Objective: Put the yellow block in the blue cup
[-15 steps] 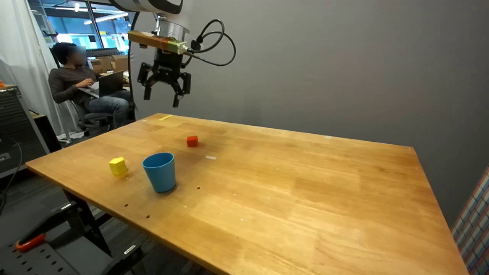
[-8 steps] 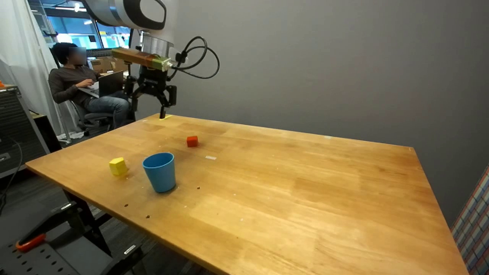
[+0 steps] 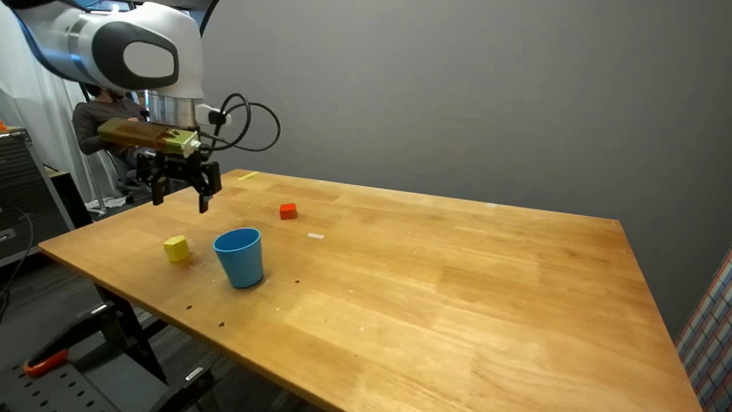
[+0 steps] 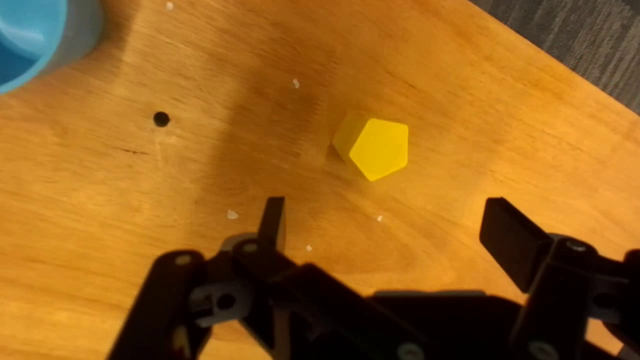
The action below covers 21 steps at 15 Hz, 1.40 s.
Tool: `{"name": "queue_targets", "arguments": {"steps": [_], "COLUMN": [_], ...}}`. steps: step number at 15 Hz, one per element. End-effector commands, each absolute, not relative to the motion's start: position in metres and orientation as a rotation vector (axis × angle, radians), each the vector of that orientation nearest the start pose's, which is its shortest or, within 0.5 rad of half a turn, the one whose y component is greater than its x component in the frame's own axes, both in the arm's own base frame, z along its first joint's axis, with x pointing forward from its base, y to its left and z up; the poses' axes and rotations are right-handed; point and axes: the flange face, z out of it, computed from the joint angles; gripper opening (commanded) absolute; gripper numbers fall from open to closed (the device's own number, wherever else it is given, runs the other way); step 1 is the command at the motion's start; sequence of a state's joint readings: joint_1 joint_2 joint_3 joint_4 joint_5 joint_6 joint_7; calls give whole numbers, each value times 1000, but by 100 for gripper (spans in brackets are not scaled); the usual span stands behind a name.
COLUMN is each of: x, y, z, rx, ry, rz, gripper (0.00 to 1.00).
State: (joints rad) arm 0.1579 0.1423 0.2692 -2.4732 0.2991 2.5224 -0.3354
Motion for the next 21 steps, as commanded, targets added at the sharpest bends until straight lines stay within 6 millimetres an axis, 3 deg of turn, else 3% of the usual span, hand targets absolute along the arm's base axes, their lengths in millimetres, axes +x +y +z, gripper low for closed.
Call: {"name": "queue_targets", "arguments": {"steps": [1, 6, 14, 15, 17, 21], "x": [401, 391, 382, 382, 380, 384], "y": [192, 193, 214, 215, 213, 203], "z": [223, 188, 148, 146, 144, 145], "rx": [-2886, -2889, -2826, -2817, -2818, -2855], "ry": [-798, -834, -782, -791, -824, -792], "rz": [-104, -256, -143, -168, -232, -245], "gripper": [100, 100, 100, 75, 65, 33]}}
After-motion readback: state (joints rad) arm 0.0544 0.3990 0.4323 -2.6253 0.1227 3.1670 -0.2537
